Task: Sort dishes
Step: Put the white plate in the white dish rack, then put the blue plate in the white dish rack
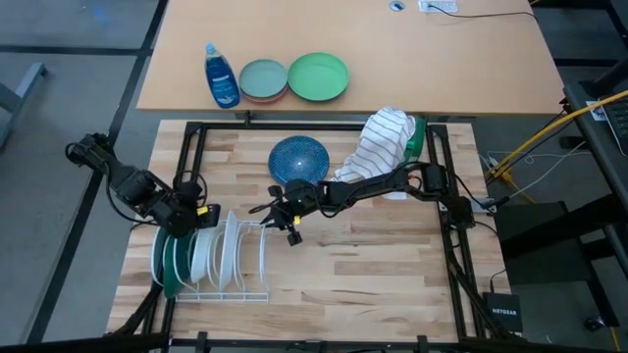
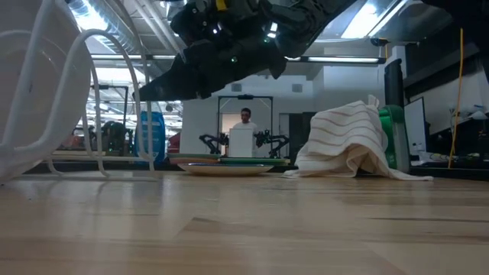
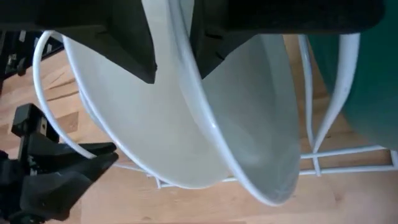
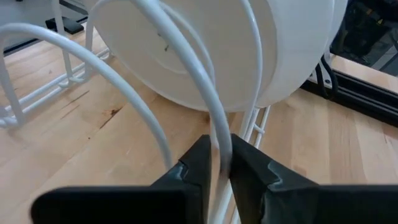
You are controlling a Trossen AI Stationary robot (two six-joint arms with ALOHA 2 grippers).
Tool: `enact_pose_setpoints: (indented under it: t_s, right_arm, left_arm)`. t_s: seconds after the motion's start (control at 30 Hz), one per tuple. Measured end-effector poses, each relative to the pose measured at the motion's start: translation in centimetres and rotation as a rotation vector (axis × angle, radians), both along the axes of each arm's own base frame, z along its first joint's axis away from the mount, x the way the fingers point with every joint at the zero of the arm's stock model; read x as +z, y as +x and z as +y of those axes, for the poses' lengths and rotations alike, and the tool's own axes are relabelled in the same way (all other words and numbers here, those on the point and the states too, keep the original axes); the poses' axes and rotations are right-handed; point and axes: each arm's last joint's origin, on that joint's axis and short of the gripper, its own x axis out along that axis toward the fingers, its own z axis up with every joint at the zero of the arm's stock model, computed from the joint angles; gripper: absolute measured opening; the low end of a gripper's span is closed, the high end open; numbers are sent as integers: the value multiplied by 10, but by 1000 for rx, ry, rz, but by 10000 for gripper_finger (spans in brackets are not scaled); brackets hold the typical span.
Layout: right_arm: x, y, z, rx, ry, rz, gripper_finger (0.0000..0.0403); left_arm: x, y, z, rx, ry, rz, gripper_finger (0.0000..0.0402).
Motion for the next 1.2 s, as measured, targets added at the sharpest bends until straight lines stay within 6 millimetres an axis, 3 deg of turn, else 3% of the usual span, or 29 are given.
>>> enact_pose_setpoints:
  t_s: [0.27, 0.7, 1.2]
  right_arm:
    - [-4, -2, 0, -7, 15, 51, 88]
    - [-11, -6, 0, -75, 151, 192, 97]
    - [-17, -14, 0, -89, 146, 319, 97]
  left_arm:
    - [3, 1, -1, -72, 0, -56, 126]
    - [15, -16, 8, -126, -139, -122, 120]
    - [23, -33, 20, -117, -169, -220, 120]
